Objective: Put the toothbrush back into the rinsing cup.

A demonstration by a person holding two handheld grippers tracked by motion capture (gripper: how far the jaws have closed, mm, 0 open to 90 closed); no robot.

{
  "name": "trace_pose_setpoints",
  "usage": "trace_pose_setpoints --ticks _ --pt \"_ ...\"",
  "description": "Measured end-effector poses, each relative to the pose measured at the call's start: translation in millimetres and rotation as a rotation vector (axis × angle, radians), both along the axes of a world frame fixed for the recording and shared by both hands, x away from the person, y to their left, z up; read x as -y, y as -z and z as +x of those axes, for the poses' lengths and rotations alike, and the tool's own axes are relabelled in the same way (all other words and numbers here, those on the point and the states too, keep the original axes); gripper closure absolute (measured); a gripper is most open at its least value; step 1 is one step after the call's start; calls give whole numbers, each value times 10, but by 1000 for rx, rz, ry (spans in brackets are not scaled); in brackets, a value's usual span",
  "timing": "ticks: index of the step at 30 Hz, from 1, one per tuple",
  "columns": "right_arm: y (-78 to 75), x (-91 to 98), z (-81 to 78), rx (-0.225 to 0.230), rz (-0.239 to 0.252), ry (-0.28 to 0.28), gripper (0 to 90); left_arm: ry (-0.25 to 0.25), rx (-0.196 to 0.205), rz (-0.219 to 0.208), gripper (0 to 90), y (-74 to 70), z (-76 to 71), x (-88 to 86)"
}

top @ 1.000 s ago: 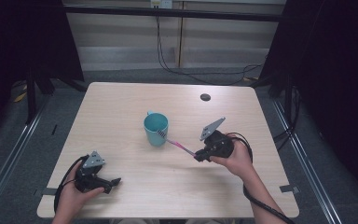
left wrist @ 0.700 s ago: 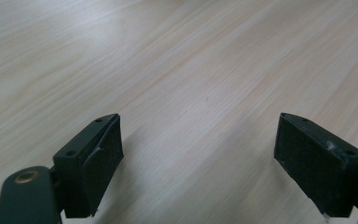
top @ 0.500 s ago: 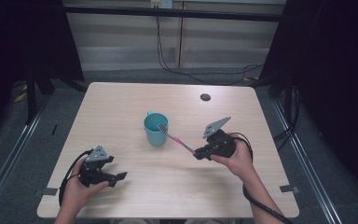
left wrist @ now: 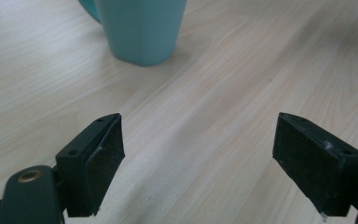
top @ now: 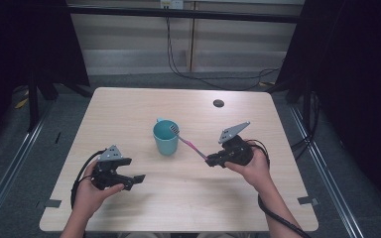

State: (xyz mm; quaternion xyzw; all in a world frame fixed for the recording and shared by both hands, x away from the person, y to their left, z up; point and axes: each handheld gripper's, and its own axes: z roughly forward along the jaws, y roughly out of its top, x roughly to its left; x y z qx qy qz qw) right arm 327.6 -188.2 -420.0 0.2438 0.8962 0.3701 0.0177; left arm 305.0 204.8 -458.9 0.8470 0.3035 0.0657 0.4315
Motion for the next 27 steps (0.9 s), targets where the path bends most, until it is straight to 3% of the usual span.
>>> trace_pose_setpoints --ticks 8,27 --pt "-12 -67 -25 10 12 -8 801 0 -15 -75 170 -101 32 72" --pt "46 -148 -57 4 65 3 801 14 -20 -159 179 -225 88 271"
